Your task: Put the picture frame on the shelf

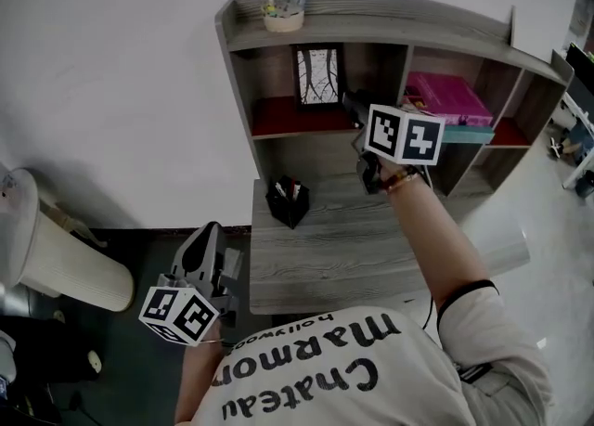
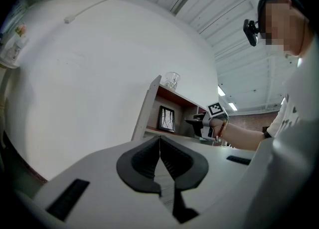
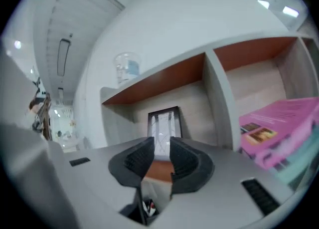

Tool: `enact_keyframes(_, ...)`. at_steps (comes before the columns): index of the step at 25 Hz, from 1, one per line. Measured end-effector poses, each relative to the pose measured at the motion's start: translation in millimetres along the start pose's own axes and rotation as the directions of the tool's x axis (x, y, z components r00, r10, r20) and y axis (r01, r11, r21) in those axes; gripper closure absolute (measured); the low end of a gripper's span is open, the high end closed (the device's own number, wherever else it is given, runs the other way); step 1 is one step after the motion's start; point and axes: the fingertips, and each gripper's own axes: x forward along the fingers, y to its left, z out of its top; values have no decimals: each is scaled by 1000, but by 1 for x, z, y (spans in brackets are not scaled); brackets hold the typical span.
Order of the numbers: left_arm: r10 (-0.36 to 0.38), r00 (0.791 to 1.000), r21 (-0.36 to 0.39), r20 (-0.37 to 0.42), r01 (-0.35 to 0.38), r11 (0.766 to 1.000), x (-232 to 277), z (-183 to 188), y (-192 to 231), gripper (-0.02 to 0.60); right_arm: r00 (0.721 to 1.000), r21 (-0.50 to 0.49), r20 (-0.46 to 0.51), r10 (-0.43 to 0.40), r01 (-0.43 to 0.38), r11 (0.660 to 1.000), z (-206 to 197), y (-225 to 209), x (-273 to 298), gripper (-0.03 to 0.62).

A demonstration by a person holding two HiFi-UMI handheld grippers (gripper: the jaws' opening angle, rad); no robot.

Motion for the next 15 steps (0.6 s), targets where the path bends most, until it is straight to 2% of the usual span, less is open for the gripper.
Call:
enact_keyframes(7, -68, 997, 25, -25, 69, 997, -13, 4, -21, 563, 1000, -29, 4, 5, -5, 1000, -35, 33, -51, 508)
enact_keyframes(10, -95, 995, 21, -30, 96, 995, -23, 9, -29, 564, 999, -50, 25, -25, 27, 998, -39, 44, -75, 516)
enact_keyframes(15, -145, 989, 25, -36, 146, 989, -44, 15, -42, 564, 998, -7, 59, -30, 30, 1000, -44, 68, -117, 524)
